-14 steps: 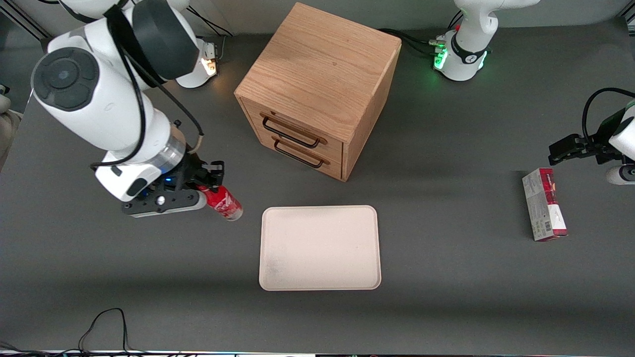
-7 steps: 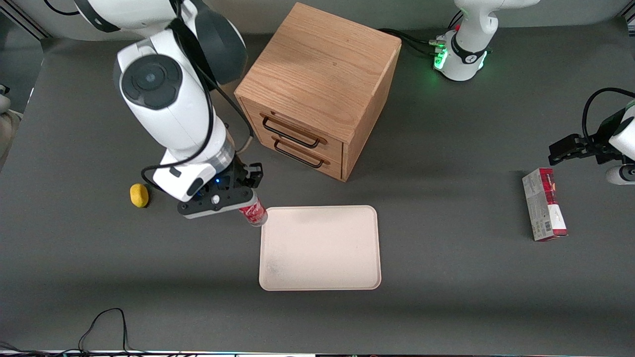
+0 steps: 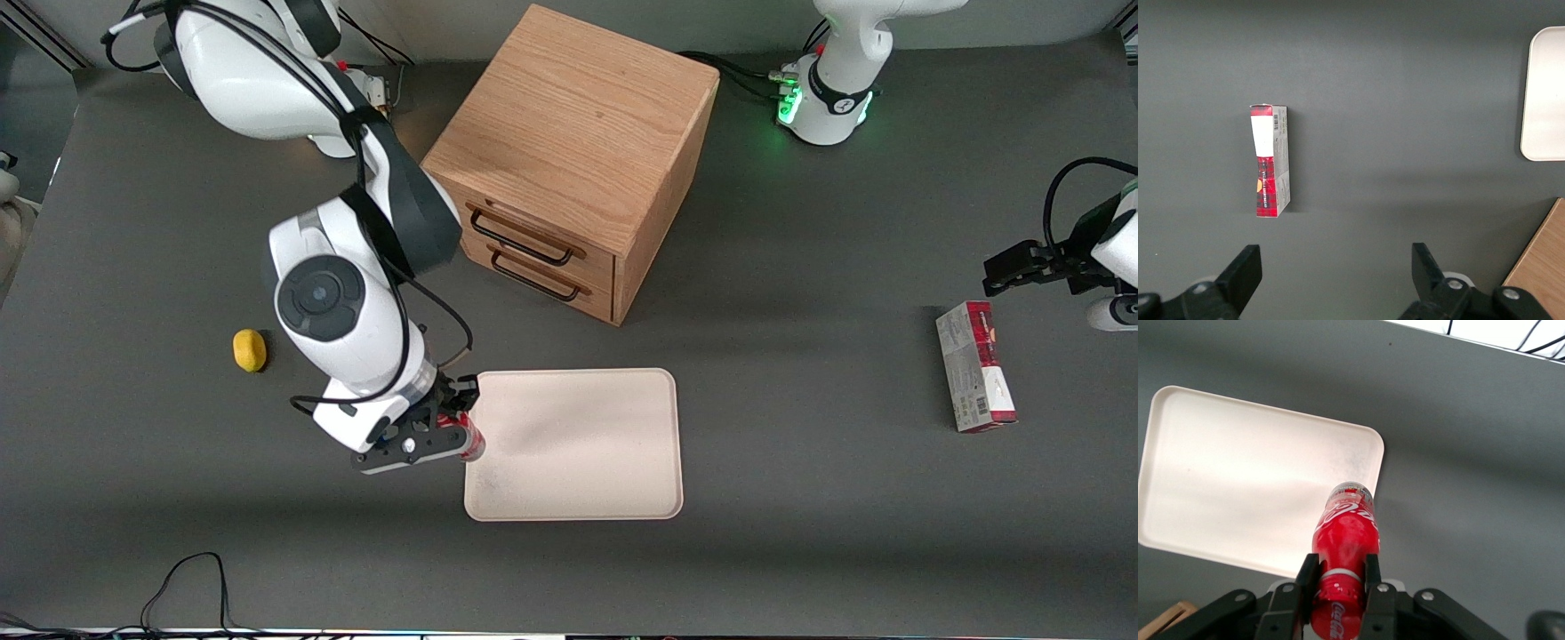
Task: Place coke bottle on tray
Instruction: 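Lower the bottle onto the tray edge and open the right gripper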
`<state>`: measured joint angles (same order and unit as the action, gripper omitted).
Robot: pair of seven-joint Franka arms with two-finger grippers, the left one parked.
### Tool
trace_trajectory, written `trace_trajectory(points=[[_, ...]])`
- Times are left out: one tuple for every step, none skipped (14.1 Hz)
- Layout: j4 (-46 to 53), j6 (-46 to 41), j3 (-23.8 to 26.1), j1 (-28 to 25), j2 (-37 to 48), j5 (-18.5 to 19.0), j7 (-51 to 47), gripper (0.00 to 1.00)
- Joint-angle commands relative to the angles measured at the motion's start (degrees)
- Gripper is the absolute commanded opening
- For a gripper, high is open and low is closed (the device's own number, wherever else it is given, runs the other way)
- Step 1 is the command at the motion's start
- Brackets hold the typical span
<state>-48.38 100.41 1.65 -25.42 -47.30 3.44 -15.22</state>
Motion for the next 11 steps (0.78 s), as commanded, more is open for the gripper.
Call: trace_trajectory(points=[[2.85, 3.54, -0.07, -0.42, -4.54, 0.7, 1.24, 0.05], [2.76, 4.52, -0.16, -0.33, -5.69, 0.7, 1.24, 0.05], [2.76, 5.05, -0.16, -0.33, -6.48, 0.7, 1.24, 0.05], [2.68, 5.23, -0.07, -0.25, -7.1, 0.7, 1.24, 0.05], [2.59, 6.01, -0.07, -0.16, -7.8, 0.7, 1.16, 0.05], [2.59, 6.63, -0.16, -0.25, -8.42, 0.7, 1.15, 0.05], [2.5, 7.25, -0.07, -0.16, -9.12, 0.7, 1.15, 0.05], [2.41, 7.86, -0.07, -0.16, -9.3, 0.61, 1.15, 0.05], [2.06, 8.13, -0.07, -0.16, -9.3, 0.69, 1.15, 0.05], [1.97, 8.48, -0.07, -0.16, -9.39, 0.7, 1.15, 0.06], [1.89, 8.57, -0.07, -0.16, -9.39, 0.7, 1.07, 0.1]])
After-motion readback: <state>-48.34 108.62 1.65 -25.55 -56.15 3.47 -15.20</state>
